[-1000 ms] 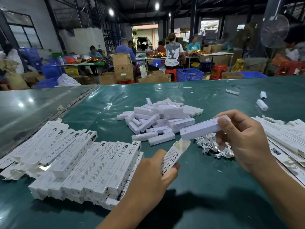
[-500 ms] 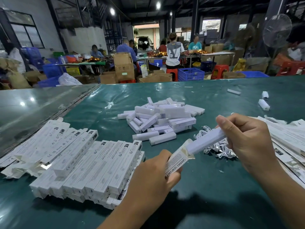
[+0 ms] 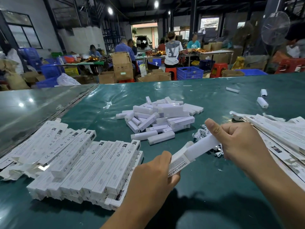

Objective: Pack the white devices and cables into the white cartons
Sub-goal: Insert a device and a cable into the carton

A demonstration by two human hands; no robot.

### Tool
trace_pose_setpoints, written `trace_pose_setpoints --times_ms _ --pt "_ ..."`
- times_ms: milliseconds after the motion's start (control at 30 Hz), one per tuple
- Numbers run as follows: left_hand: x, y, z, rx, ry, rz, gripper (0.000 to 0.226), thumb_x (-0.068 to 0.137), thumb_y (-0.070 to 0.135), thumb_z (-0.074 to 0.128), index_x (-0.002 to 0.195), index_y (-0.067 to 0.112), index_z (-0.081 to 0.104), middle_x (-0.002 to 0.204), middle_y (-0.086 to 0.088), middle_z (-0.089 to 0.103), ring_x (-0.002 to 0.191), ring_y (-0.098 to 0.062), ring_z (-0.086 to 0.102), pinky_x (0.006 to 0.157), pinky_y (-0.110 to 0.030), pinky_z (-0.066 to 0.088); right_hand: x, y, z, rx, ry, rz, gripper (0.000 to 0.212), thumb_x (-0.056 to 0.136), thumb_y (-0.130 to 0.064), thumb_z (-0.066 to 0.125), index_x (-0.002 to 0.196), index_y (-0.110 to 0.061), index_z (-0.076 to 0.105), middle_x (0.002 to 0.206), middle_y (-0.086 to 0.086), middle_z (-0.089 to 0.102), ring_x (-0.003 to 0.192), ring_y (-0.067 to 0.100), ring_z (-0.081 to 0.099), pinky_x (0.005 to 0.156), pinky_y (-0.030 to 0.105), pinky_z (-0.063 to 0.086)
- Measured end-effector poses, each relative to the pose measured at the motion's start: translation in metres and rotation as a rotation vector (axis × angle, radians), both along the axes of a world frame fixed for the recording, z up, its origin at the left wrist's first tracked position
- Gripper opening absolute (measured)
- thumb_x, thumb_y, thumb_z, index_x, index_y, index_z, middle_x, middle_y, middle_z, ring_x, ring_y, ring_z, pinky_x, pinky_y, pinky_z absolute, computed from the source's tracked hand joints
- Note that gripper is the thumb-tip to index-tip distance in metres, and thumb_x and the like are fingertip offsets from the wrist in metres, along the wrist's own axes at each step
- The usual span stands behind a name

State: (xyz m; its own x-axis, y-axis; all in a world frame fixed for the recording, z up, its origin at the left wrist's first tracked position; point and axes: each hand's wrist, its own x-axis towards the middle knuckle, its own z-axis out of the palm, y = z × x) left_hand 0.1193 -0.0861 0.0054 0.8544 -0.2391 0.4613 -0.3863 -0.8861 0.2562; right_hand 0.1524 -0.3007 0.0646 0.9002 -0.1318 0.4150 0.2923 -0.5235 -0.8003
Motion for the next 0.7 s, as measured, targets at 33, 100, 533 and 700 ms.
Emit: trace_pose_setpoints --times_ms 33,100,533,700 --pt "0.000 0.000 -0.001 -0.018 -0.010 -0.011 0.022 0.096 0.047 0.052 0.103 0.027 0.048 0.085 0.006 0.062 0.070 -0.019 0.059 0.064 -0.032 0.048 -0.002 0.004 -0.001 -0.021 -0.023 0.037 0.079 0.077 -0.089 0.045 0.063 -0.013 0.061 0.036 -0.001 0.046 0.030 0.008 0.037 0.036 0.017 0.031" --pt "0.001 0.001 -0.003 -0.082 -0.016 -0.029 0.020 0.094 0.044 0.056 0.101 0.027 0.049 0.080 0.007 0.060 0.067 -0.019 0.056 0.062 -0.033 0.045 -0.006 0.014 -0.006 -0.024 -0.013 0.203 0.070 0.085 -0.083 0.036 0.072 -0.022 0.068 0.043 0.000 0.055 0.034 0.004 0.045 0.039 0.013 0.034" --pt "0.008 0.005 -0.003 -0.539 -0.022 -0.107 0.026 0.092 0.061 0.051 0.085 0.036 0.047 0.071 0.006 0.059 0.050 -0.011 0.050 0.040 -0.024 0.035 0.062 -0.039 -0.061 -0.670 0.176 -0.049 0.008 0.096 -0.031 0.066 0.099 -0.024 0.067 0.095 -0.004 0.067 0.087 0.017 0.060 0.079 0.037 0.051" --pt "0.004 0.002 -0.002 -0.767 0.071 -0.169 0.033 0.085 0.063 0.060 0.093 0.033 0.053 0.073 -0.007 0.058 0.063 -0.029 0.058 0.058 -0.048 0.050 0.074 -0.029 -0.075 -0.925 0.120 0.017 0.030 0.090 -0.050 0.069 0.115 -0.033 0.066 0.110 -0.003 0.055 0.113 0.019 0.050 0.092 0.033 0.042"
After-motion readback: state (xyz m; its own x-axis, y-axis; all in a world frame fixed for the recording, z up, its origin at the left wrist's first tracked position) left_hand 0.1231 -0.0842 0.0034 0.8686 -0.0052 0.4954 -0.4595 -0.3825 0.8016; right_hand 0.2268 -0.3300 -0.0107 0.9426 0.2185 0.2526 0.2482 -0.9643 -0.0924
